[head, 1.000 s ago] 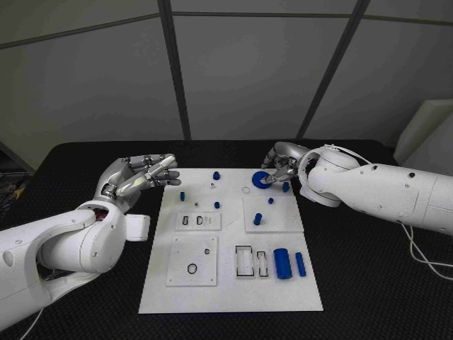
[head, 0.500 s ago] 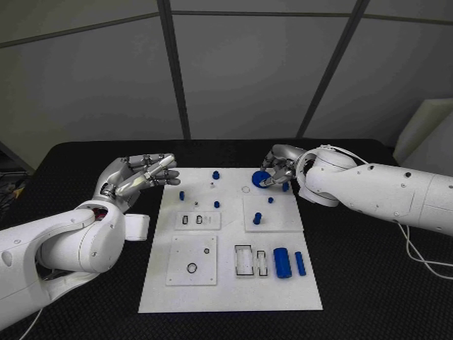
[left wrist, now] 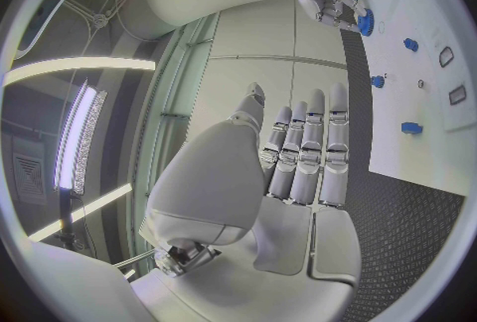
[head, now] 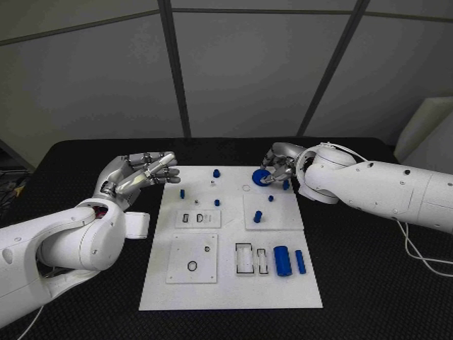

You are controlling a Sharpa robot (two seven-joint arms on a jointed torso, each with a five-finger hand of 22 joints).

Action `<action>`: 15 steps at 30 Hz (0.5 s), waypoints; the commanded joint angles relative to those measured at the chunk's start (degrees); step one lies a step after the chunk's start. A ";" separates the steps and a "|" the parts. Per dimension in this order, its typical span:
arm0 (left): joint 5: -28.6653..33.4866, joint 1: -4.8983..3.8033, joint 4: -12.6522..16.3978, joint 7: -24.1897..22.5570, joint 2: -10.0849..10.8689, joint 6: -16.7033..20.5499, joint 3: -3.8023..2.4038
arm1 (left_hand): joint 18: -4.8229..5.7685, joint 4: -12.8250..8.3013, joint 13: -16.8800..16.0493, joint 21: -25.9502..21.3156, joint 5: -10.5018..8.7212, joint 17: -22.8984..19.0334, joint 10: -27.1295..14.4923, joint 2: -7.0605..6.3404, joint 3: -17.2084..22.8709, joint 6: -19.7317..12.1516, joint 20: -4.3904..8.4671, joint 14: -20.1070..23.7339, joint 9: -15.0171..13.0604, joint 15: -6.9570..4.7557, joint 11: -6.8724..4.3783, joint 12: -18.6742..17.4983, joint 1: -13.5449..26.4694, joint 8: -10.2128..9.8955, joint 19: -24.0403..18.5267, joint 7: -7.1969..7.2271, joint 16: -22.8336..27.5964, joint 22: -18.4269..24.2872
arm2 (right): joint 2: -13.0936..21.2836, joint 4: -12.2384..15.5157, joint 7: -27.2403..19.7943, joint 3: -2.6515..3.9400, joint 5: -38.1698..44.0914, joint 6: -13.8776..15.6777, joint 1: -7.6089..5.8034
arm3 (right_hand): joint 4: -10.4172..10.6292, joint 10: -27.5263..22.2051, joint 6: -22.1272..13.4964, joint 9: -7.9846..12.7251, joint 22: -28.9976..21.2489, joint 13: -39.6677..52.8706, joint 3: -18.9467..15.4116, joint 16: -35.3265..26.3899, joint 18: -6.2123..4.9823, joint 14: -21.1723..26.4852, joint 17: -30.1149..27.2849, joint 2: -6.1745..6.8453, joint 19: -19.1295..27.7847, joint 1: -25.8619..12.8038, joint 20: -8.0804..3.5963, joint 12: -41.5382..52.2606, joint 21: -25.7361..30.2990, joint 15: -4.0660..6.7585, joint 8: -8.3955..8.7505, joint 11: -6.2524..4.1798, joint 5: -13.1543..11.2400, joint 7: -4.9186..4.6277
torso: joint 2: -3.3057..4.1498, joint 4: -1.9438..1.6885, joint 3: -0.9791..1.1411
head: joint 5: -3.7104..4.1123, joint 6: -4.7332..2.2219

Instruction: Assemble the parts on the task board

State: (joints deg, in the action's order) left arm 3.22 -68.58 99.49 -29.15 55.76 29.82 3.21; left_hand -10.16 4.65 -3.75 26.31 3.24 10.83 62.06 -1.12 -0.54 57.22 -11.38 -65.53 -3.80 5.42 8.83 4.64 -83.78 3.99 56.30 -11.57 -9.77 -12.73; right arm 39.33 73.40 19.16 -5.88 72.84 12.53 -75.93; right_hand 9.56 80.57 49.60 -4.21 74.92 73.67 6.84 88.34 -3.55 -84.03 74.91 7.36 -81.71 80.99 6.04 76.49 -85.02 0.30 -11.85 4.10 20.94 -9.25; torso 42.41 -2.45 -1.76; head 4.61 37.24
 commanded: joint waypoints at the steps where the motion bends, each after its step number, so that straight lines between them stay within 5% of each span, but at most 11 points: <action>1: -0.13 -0.05 0.06 -0.07 0.04 -0.56 -0.05 | -0.17 -0.31 0.08 0.24 -0.24 0.05 -0.38 0.05 -0.11 -0.08 -0.05 -0.17 0.08 0.33 0.06 -0.37 0.42 -0.24 0.30 -0.40 0.19 -0.06 | -0.11 -0.15 0.75 -0.12 0.34 -0.45 0.13 | -0.24 0.61 0.99 -0.18 2.31 0.57 0.86 0.28 0.88 -5.00 10.55 -1.12 -0.20 0.45 0.26 0.64 -0.16 -0.26 -0.70 -0.06 -0.35 0.09 | -0.03 -0.03 0.00 | 0.10 0.19; 7: -0.12 -0.05 0.02 -0.06 0.07 -0.59 -0.05 | -0.17 -0.31 0.08 0.24 -0.24 0.05 -0.38 0.05 -0.11 -0.08 -0.05 -0.17 0.08 0.33 0.06 -0.37 0.42 -0.24 0.30 -0.40 0.19 -0.06 | -0.24 -0.01 0.57 -0.12 2.88 0.90 0.20 | -1.81 1.39 3.25 -0.21 2.76 2.20 3.80 0.36 0.95 -5.06 10.83 -2.71 -0.45 2.53 -0.01 1.95 -0.32 0.04 -1.80 -0.42 -6.33 0.48 | -0.02 0.01 0.01 | 0.07 0.31; 15: 0.96 -0.04 0.00 0.00 0.09 -0.73 -0.05 | -0.17 -0.45 0.08 0.26 -0.24 0.12 -0.45 0.09 -0.16 -0.14 -0.07 -0.19 0.08 0.35 0.11 -0.45 0.43 -0.28 0.26 -0.47 0.30 -0.08 | -0.35 0.32 0.52 -0.13 5.24 3.21 0.30 | -2.82 1.94 4.72 -0.08 3.19 3.27 6.30 0.40 1.04 -5.08 10.98 -2.74 -0.69 3.02 -0.22 2.77 -0.47 0.30 -2.27 -0.74 -6.65 0.87 | -0.05 0.01 0.00 | 0.05 0.34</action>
State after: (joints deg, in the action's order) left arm 3.63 -68.58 99.43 -29.12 55.82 29.80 3.20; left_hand -10.15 4.48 -3.75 26.31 3.24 10.89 62.06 -1.12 -0.71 57.10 -11.38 -65.53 -3.80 5.42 8.83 4.38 -83.78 3.99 56.30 -11.69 -9.77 -12.72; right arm 39.00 73.59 19.26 -5.93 75.63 14.16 -75.66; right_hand 6.70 82.20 53.50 -4.17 74.91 74.95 12.85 88.47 -3.55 -84.03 74.91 5.19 -81.93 83.64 5.82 78.98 -85.36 0.30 -13.91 3.28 14.09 -8.66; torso 42.39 -2.44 -1.75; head 4.67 37.55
